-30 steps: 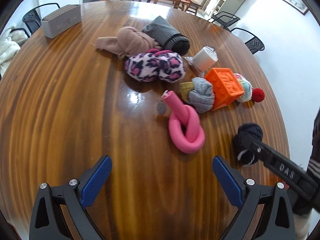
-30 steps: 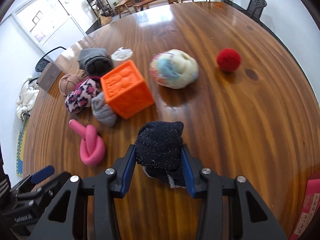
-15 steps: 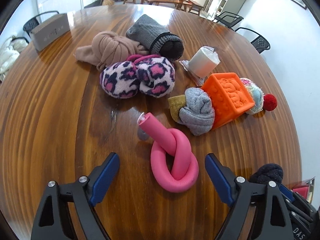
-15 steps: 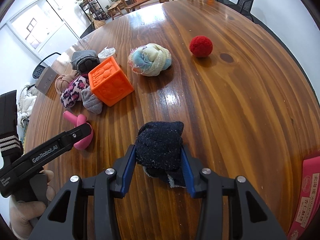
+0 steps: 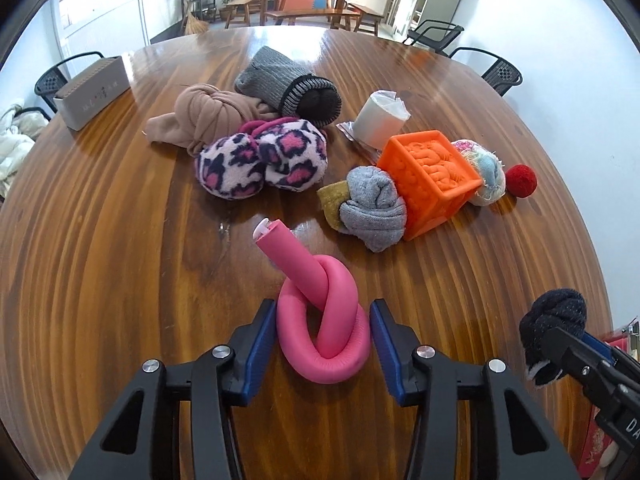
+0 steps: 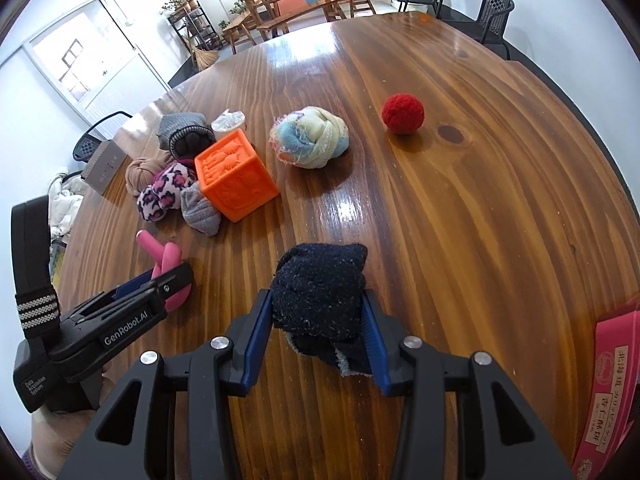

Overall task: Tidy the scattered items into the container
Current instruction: 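Grasp the black glove with the right tool while the left tool grasps the pink foam knot, then carry the pink knot and black glove to the box and release both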

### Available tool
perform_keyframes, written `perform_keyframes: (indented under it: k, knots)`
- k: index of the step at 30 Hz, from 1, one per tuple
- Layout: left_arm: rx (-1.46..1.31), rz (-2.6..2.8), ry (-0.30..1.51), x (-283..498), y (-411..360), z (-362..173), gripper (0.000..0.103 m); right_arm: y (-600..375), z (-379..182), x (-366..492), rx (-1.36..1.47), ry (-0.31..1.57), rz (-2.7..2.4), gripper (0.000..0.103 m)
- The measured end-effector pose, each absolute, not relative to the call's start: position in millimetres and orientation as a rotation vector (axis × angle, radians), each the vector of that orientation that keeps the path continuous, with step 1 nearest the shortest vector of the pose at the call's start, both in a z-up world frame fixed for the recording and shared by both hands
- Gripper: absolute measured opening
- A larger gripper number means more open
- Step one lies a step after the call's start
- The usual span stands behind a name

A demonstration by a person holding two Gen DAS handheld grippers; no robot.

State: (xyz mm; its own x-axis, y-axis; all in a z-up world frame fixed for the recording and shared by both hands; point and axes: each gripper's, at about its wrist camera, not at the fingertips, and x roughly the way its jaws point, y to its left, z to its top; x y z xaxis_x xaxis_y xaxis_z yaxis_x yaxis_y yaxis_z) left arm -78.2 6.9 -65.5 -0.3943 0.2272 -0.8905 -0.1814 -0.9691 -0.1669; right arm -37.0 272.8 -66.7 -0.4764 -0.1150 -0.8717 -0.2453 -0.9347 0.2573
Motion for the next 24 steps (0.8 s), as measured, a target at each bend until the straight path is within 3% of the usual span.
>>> perform_keyframes:
  k: [9, 24]
  knots:
    - [-1.494, 2.464, -0.063, -48.9, 3.2, -30.8, 0.049, 280.0, -44.7, -20.9, -1.502, 0.558, 2.634, 0.047]
    - [-1.390, 2.469, -0.002, -6.0, 69.7, 10.0, 0.049, 327.0, -11.9, 38.2, -1.401, 0.575, 2.666, 0.047]
